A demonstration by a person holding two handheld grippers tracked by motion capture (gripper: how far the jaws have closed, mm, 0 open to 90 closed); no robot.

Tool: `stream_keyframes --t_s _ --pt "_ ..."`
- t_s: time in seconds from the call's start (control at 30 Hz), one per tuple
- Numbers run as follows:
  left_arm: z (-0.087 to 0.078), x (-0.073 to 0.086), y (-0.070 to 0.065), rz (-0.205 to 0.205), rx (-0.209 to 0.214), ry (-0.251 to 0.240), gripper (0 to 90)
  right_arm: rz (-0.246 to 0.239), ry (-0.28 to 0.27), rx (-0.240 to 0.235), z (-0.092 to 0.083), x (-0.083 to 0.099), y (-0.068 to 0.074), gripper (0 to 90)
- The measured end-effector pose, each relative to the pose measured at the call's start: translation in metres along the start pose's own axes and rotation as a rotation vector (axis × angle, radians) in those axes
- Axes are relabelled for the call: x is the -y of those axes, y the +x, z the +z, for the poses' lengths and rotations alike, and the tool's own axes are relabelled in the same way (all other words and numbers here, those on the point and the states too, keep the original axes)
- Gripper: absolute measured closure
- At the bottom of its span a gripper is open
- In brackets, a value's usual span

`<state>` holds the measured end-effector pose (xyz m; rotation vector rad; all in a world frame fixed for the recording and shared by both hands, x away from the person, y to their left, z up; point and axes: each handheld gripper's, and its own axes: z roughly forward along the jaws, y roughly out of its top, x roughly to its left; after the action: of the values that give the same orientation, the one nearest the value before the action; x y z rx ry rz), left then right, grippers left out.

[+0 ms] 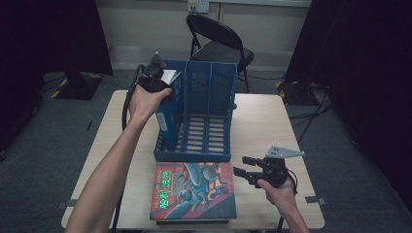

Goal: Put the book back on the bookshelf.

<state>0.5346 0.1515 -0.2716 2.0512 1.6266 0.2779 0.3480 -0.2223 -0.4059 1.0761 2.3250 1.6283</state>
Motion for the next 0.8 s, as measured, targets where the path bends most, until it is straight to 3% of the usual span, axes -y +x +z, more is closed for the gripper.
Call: stream_keyframes --t_s 0.2,0.3,0.37,0.53,0.7,0.77,0.8 --pt "-0.008 0.014 0.004 0.031 0.045 -0.063 45.7 0.000 0.007 -0.002 0.002 0.000 0.001 34.6" --pt "-0.015 0.023 0.001 0.054 0.033 -0.111 45.4 0.000 0.007 -0.001 0.002 0.000 0.001 34.6" --pt "-0.018 0.028 -0.003 0.095 0.013 -0.121 44.6 0.001 0.008 0.000 0.003 0.000 0.000 34.5" --pt "-0.020 0.039 0.002 0.085 0.055 -0.146 43.5 -0.004 0.008 -0.002 0.004 0.000 0.002 34.5" --pt "-0.019 0.054 0.002 0.109 0.065 -0.182 42.3 -0.003 0.013 -0.004 0.004 0.001 0.002 34.5" --pt "-0.017 0.063 0.005 0.105 0.103 -0.189 40.4 0.000 0.012 -0.004 0.004 0.001 0.002 34.5" --pt "-0.015 0.066 0.007 0.108 0.101 -0.192 41.0 0.001 0.013 -0.003 0.004 0.002 0.001 34.5"
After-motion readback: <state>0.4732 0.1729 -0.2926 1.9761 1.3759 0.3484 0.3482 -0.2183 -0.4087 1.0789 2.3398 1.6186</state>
